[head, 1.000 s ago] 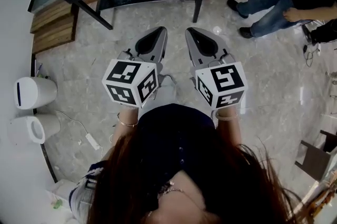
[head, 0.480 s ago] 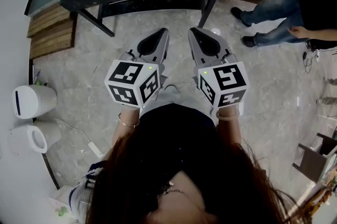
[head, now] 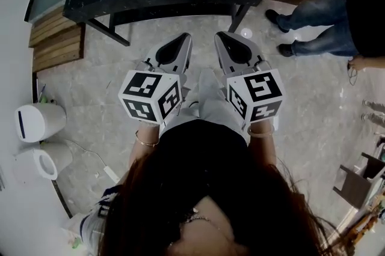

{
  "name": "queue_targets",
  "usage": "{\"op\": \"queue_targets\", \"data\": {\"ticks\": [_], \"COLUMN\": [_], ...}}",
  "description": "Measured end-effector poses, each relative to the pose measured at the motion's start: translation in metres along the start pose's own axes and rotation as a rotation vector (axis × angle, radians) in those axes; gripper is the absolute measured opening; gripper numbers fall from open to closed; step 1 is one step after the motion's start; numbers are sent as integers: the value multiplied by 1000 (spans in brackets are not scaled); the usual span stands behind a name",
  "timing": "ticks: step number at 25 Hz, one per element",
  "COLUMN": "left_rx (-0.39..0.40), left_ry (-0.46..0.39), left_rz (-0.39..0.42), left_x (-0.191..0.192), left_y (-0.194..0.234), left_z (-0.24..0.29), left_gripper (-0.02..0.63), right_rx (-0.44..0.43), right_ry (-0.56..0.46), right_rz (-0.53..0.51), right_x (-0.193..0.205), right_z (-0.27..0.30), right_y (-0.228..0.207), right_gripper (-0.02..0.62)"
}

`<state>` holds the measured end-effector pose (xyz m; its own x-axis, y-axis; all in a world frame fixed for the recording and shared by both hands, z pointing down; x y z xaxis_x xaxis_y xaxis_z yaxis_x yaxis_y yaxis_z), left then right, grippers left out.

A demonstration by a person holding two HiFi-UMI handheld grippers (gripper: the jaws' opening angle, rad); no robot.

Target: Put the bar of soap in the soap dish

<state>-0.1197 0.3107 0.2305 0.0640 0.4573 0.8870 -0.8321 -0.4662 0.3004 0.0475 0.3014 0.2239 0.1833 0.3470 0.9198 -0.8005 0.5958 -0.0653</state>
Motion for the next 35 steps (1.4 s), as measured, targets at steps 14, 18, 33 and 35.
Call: {"op": "queue_targets", "data": {"ticks": [14, 18, 33, 35], "left_rx": [-58, -86, -137, -136], "left_ry": [-14, -22, 9, 15], "left_rz": [-15, -23, -68, -55], "left_x": [-64, -82, -103, -111], "left_y": [44, 51, 118, 134], "left_z": [125, 154, 206, 215], "left_gripper": [-8, -8, -8, -8], "right_rx": [-67, -101, -148, -137], "right_ry": [23, 30, 119, 130], "right_rz": [8, 5, 34, 42], "right_x": [-37, -45, -51, -55], "right_z": [88, 109, 193, 209], "right_y": [-109, -136, -173, -175], "right_gripper": [11, 11, 11, 11]}}
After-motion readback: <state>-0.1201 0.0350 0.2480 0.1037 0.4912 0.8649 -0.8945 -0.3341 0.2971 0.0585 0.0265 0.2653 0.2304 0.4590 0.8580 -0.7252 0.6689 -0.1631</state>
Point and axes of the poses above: the fingertips, and each gripper's own axes: z forward along the fingers, y to its left, x out of its underside, the point moved 9 cm from there along -z, backward along the fingers, and after that the axes turned 4 degrees about y, right-handed, at the moved point
